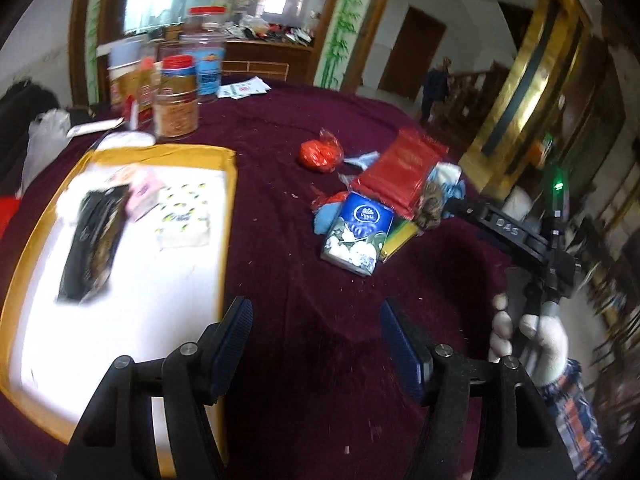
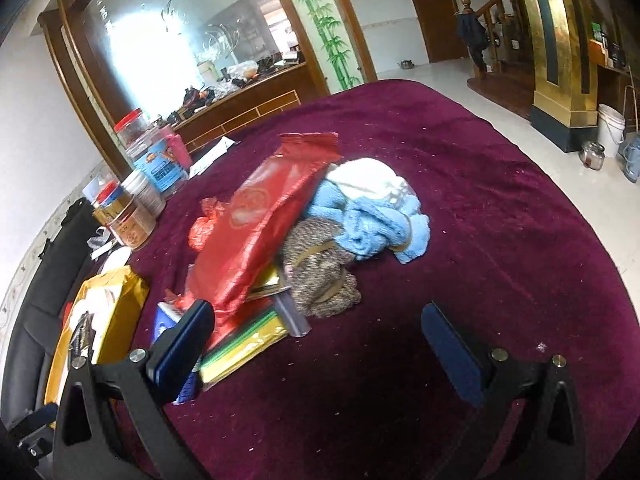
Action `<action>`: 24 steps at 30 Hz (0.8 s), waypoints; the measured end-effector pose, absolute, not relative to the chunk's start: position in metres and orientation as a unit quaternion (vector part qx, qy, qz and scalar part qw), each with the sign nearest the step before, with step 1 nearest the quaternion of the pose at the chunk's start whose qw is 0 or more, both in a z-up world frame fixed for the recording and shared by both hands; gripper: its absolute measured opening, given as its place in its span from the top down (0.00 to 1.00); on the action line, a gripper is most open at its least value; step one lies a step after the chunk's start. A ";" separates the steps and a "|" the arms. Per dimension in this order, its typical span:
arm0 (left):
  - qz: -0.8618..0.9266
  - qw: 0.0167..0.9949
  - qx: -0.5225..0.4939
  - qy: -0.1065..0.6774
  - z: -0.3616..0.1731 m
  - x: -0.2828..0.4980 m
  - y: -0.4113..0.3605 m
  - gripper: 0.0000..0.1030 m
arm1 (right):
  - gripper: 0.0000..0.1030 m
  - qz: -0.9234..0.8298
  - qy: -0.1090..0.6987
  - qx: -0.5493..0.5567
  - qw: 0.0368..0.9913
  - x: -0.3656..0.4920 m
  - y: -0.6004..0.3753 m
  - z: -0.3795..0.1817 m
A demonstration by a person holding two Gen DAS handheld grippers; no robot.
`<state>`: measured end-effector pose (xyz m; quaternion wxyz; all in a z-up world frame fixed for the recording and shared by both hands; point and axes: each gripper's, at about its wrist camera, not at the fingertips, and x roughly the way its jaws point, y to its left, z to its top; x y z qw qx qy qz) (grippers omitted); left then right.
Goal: Organize soft objects
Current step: 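Grasp the blue Vinda tissue pack with the left gripper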
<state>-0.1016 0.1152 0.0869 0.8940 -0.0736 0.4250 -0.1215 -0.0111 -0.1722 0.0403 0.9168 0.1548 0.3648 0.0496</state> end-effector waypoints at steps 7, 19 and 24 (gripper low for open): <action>-0.126 0.886 -0.017 0.445 0.061 -0.043 0.063 0.33 | 0.00 0.039 0.347 0.174 0.921 -0.016 -0.188 0.037; -0.111 0.884 0.020 0.455 0.027 0.009 0.032 0.33 | 0.00 0.057 0.380 0.215 0.898 -0.009 -0.200 0.023; -0.123 0.885 0.006 0.449 0.027 0.012 0.031 0.45 | 0.00 0.062 0.382 0.207 0.898 -0.009 -0.195 0.023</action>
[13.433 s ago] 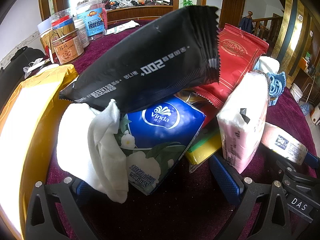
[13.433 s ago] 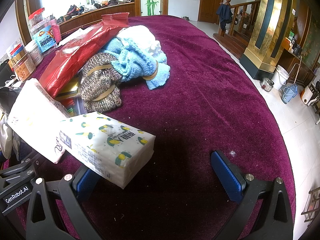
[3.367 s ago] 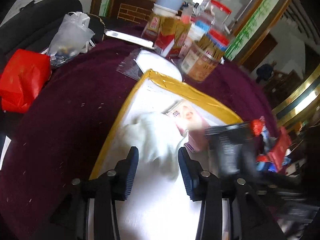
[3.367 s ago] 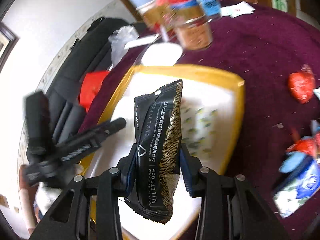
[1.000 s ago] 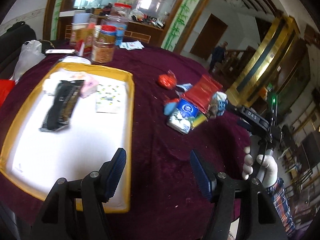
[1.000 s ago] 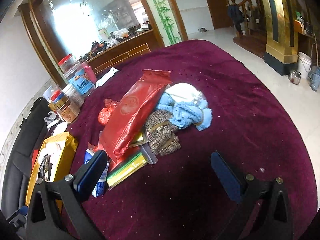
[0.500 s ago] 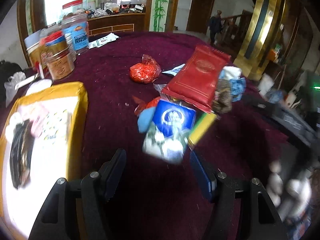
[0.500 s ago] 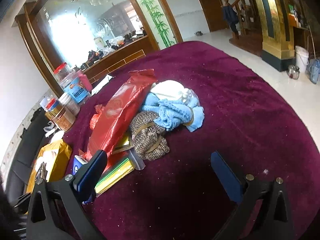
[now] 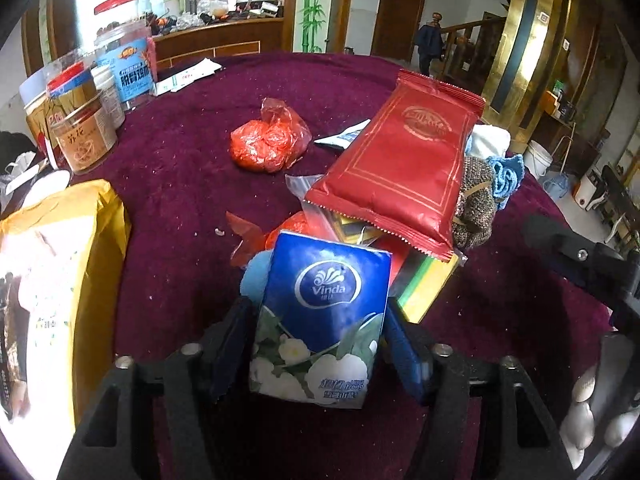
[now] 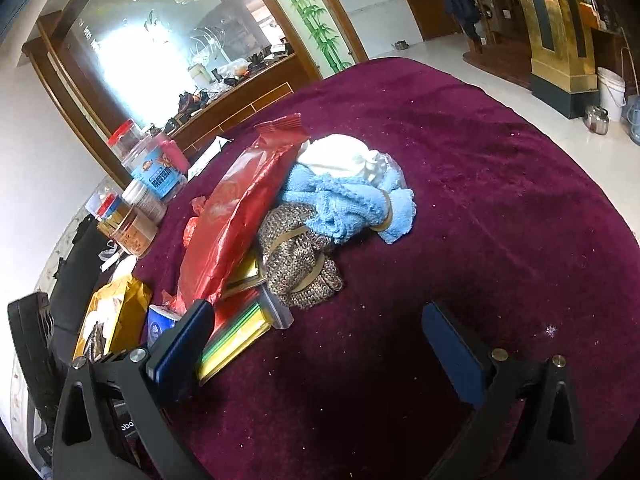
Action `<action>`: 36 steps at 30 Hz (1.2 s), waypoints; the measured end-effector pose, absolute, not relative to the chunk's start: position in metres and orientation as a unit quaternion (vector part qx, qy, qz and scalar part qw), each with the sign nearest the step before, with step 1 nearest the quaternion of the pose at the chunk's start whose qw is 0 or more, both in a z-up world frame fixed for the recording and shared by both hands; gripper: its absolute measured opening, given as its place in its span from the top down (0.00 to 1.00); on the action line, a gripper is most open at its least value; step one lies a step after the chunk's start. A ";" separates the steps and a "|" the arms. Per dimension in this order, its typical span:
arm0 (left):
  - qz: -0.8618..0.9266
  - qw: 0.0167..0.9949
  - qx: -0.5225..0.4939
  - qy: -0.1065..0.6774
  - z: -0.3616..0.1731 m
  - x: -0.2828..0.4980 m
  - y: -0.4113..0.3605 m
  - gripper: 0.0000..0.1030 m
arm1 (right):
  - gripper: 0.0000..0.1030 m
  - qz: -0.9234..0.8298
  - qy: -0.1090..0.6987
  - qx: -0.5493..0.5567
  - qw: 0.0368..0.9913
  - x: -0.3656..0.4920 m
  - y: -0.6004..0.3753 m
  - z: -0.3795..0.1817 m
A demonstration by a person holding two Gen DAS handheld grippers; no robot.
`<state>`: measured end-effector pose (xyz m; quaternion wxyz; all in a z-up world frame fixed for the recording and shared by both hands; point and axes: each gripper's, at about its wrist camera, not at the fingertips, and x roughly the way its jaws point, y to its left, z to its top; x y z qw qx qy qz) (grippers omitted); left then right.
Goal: Organize soft objects
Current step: 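Grasp the blue Vinda tissue pack with the left gripper, then place Vinda pack in tray with left gripper while right gripper grasps knitted brown ball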
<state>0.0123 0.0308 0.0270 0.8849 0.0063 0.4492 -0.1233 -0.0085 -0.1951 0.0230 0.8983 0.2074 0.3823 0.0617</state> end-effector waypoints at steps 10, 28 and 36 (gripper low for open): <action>-0.159 0.894 -0.046 0.417 0.061 -0.028 0.052 0.46 | 0.00 0.054 0.392 0.210 0.894 -0.006 -0.196 0.018; -0.174 0.900 -0.160 0.365 0.091 -0.127 0.140 0.46 | 0.00 0.018 0.398 0.232 0.888 -0.008 -0.209 0.012; -0.123 0.905 -0.187 0.362 0.085 -0.147 0.197 0.46 | 0.24 0.037 0.415 0.203 0.886 0.007 -0.192 0.016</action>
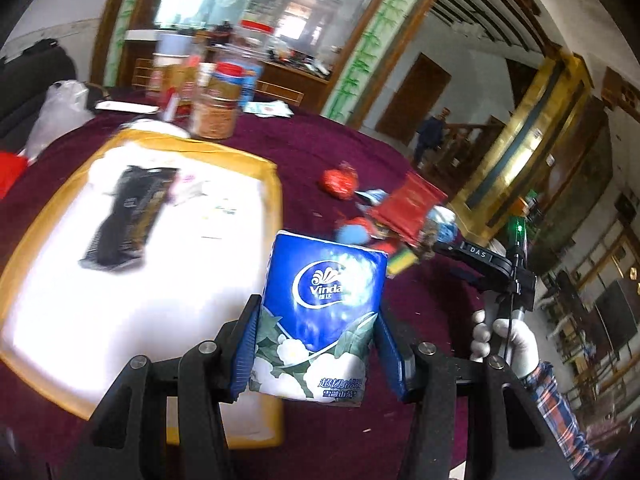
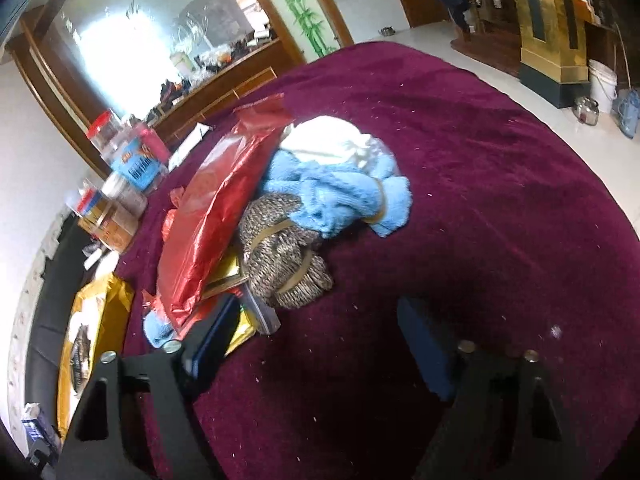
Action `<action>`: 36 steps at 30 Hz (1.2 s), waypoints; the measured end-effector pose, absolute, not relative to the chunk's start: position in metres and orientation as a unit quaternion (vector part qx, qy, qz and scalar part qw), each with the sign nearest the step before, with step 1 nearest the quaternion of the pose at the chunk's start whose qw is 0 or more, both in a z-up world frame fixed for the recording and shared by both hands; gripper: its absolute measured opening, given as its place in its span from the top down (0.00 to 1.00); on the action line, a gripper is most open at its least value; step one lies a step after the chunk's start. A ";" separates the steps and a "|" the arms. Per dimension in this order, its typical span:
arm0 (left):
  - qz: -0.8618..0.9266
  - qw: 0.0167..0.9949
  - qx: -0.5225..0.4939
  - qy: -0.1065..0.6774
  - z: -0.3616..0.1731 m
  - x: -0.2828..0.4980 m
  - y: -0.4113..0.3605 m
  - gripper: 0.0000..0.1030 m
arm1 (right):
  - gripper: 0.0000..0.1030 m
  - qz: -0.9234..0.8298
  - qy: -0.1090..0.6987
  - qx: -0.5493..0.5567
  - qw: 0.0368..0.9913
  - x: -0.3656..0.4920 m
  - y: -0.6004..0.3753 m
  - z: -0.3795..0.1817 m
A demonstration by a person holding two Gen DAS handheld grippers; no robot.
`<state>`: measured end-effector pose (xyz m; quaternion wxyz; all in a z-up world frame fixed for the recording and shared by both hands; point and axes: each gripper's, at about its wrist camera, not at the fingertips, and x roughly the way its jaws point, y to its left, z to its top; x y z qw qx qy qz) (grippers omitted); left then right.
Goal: Organize soft objects
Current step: 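Place Vinda pack in tray with left gripper while right gripper grasps knitted brown ball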
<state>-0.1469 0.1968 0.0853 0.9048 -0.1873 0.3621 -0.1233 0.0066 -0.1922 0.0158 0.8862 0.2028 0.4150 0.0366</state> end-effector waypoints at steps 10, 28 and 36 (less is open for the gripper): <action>-0.066 0.903 -0.227 0.359 0.074 -0.165 0.251 0.46 | 0.60 0.049 0.445 0.184 0.875 0.060 -0.176 0.018; -0.040 0.857 -0.157 0.489 0.048 -0.051 0.244 0.45 | 0.61 0.143 0.411 0.201 0.878 -0.025 -0.166 0.075; -0.021 0.842 -0.119 0.525 0.025 0.006 0.220 0.45 | 0.61 0.196 0.410 0.177 0.873 -0.038 -0.112 0.089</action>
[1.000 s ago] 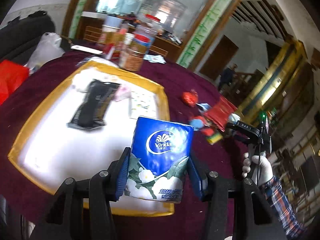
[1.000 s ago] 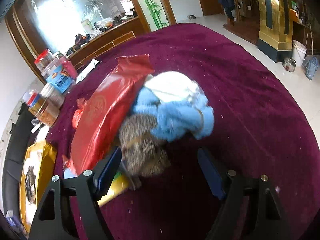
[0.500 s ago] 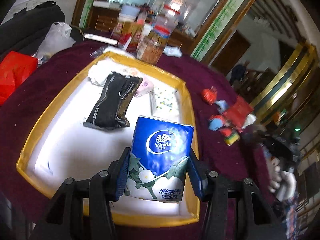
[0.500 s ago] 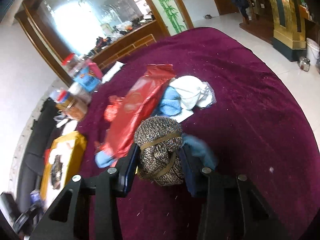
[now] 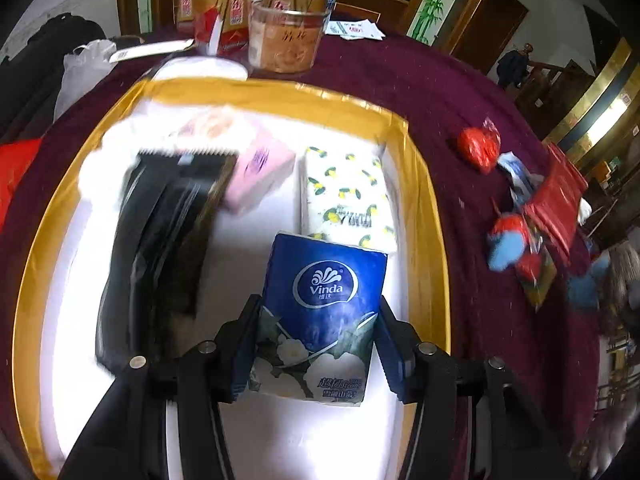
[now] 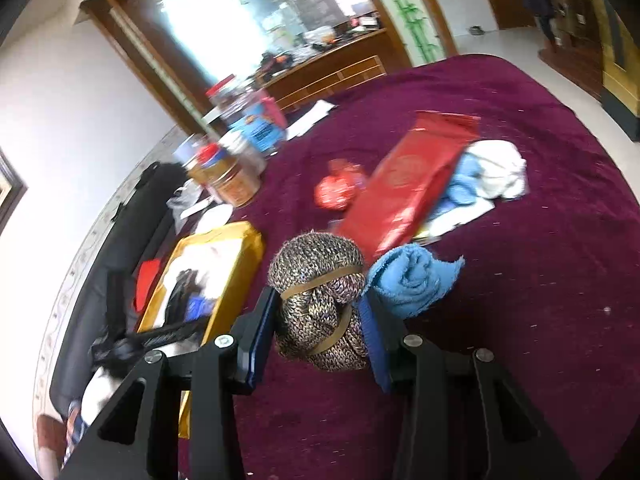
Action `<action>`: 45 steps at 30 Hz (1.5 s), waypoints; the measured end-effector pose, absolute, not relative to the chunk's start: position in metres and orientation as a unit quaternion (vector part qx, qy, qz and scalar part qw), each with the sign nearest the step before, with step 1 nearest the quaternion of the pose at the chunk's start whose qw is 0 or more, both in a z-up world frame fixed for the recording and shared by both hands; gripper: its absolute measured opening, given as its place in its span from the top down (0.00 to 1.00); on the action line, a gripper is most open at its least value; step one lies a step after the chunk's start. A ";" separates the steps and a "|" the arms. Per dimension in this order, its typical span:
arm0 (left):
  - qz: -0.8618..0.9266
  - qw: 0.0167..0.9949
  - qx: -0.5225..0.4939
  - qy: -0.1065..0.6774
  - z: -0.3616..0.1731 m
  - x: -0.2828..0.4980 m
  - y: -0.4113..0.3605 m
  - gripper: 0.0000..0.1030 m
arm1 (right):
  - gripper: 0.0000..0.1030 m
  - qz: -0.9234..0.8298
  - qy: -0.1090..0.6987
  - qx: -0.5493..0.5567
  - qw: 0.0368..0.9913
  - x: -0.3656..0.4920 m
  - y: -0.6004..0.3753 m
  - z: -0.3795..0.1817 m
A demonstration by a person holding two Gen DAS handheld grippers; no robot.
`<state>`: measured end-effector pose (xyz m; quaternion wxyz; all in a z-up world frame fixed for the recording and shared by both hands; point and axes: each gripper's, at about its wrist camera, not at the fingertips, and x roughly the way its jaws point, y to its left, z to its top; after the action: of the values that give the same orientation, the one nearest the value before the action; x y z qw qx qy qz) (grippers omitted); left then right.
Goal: Organize soft objects
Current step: 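Place Vinda pack in tray with left gripper while right gripper grasps knitted brown ball, then lower the knitted brown ball into the tray and open the right gripper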
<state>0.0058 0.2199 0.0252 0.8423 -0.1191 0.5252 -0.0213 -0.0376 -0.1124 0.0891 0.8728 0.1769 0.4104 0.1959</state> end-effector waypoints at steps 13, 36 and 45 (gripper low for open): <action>-0.067 0.845 -0.205 0.489 0.055 -0.023 0.253 0.38 | 0.60 0.268 0.430 0.144 0.850 -0.038 -0.037 0.092; -0.034 0.871 -0.330 0.363 0.055 -0.165 0.344 0.29 | 0.59 0.367 0.549 0.140 0.738 0.001 0.150 0.039; -0.040 0.869 -0.336 0.361 0.049 -0.168 0.349 0.30 | 0.44 0.336 0.553 0.125 0.752 0.018 0.158 0.028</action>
<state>-0.1679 0.3491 0.0487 0.8692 -0.3359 0.3608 -0.0397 0.0180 0.1577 0.0284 0.7523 0.1252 0.5527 0.3360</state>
